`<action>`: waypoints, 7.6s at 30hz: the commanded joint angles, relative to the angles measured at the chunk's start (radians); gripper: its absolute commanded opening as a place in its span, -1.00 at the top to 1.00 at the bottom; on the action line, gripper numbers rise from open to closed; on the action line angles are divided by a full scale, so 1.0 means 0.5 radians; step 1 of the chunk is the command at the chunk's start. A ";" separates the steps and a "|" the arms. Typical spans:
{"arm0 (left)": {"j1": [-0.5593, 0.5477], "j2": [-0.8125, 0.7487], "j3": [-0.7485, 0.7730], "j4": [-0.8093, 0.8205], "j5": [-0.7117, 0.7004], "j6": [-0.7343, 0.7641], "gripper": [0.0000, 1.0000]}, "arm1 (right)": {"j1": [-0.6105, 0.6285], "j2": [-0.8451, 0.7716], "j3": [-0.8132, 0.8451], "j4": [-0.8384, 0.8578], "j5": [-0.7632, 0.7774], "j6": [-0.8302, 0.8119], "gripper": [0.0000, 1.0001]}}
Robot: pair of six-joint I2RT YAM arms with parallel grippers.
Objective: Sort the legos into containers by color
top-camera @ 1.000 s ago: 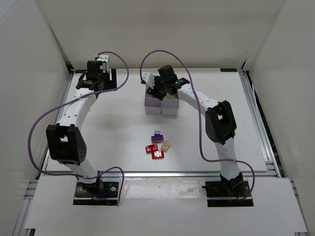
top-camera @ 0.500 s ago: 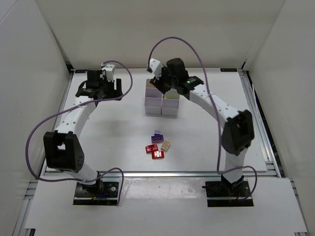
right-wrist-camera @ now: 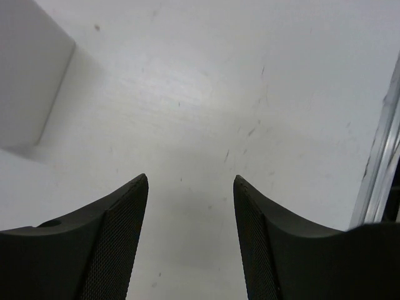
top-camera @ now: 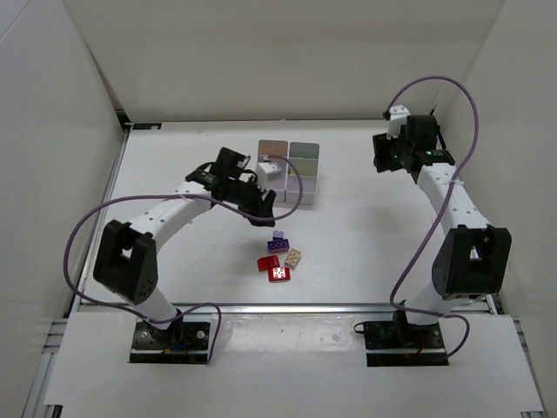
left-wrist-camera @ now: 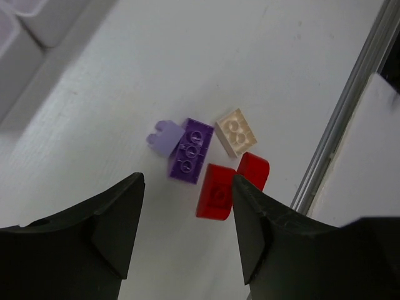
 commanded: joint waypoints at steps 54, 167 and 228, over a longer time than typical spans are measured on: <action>-0.326 0.654 0.307 -0.104 -0.416 0.568 0.40 | -0.121 -0.168 -0.140 -0.051 -0.331 -0.065 -0.28; -0.636 0.590 0.089 0.062 -0.575 0.200 0.41 | -0.121 -0.070 -0.119 0.016 -0.383 -0.068 -0.75; 0.033 0.937 1.409 -0.092 -0.799 0.082 -0.18 | -0.109 0.019 -0.005 0.010 -0.573 -0.095 -0.71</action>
